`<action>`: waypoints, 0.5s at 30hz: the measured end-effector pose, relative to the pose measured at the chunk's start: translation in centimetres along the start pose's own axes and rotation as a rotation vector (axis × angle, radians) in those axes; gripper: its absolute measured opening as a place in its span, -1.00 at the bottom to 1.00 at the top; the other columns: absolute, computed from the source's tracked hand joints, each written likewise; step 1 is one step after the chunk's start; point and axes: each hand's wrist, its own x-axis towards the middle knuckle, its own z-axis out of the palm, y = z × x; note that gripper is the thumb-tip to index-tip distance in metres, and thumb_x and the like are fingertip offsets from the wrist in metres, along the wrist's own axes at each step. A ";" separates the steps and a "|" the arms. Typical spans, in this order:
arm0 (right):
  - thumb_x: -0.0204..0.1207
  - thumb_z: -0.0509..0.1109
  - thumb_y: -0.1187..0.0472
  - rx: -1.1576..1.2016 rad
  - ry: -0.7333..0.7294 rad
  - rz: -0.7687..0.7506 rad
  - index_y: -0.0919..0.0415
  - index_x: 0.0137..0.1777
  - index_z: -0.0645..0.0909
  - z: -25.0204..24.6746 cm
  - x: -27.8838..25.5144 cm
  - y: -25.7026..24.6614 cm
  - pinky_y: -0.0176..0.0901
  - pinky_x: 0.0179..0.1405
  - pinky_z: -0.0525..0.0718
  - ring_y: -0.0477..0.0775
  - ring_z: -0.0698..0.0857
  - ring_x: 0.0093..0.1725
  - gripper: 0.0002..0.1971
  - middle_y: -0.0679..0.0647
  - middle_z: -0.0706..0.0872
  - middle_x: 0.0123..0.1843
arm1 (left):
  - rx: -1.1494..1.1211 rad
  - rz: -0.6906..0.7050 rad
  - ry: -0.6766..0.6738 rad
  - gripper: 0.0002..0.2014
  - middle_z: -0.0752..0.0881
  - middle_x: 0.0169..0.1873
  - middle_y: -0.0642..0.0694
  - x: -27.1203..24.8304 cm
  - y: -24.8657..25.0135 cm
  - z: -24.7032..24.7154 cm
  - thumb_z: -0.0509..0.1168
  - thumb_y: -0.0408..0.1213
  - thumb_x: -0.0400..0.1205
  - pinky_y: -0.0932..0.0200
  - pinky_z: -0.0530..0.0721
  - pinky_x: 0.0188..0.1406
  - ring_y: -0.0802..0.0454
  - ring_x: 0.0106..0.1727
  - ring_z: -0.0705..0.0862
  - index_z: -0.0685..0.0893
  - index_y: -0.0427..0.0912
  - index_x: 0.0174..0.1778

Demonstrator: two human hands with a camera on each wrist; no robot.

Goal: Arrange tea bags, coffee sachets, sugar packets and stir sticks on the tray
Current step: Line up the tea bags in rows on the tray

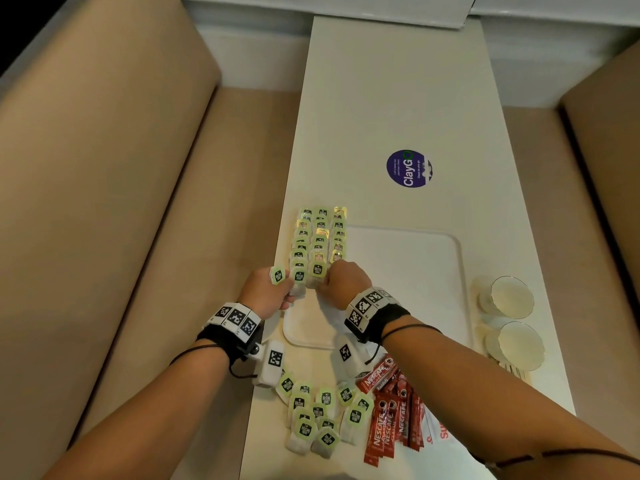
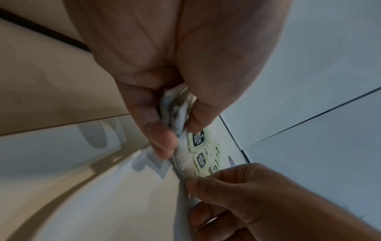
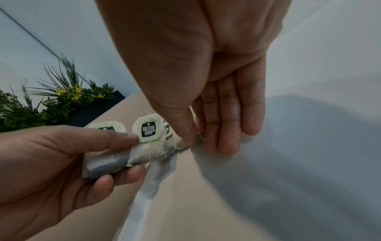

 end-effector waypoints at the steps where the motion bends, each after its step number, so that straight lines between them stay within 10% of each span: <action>1: 0.55 0.43 0.04 0.026 -0.009 -0.009 0.14 -0.12 0.67 -0.2 -0.1 0.2 -0.18 -0.31 0.64 0.10 0.74 -0.23 -0.83 0.03 0.75 -0.22 | -0.008 -0.002 0.003 -0.87 0.76 -0.29 -0.21 0.1 -0.1 0.0 0.30 -0.44 0.66 0.19 0.70 -0.47 -0.12 -0.31 0.78 0.74 -0.23 -0.14; 4: 0.52 0.51 0.02 0.122 0.003 -0.041 0.01 -0.30 0.51 -0.7 -0.6 0.9 -0.16 -0.26 0.60 0.08 0.71 -0.18 -0.74 -0.01 0.70 -0.22 | -0.047 -0.009 0.022 -0.88 0.78 -0.27 -0.21 0.3 -0.1 0.1 0.32 -0.44 0.66 0.17 0.74 -0.41 -0.13 -0.29 0.79 0.76 -0.24 -0.12; 8: 0.62 0.42 -0.08 0.321 0.003 -0.129 0.10 -0.05 0.67 -0.3 -0.9 1.8 0.07 0.01 0.80 0.10 0.80 -0.19 -0.76 0.04 0.81 -0.16 | -0.116 -0.028 0.007 -0.91 0.77 -0.24 -0.20 0.4 0.1 0.5 0.34 -0.41 0.68 0.23 0.72 -0.43 -0.16 -0.23 0.81 0.75 -0.25 -0.09; 15: 0.74 0.31 -0.03 0.358 -0.043 -0.279 0.12 -0.11 0.63 -0.1 -2.2 2.0 0.08 -0.10 0.79 0.06 0.80 -0.31 -0.73 0.10 0.80 -0.23 | -0.197 -0.006 -0.009 -0.94 0.81 -0.19 -0.09 0.5 0.8 1.4 0.41 -0.39 0.66 0.23 0.74 -0.34 0.03 -0.21 0.80 0.76 -0.14 -0.05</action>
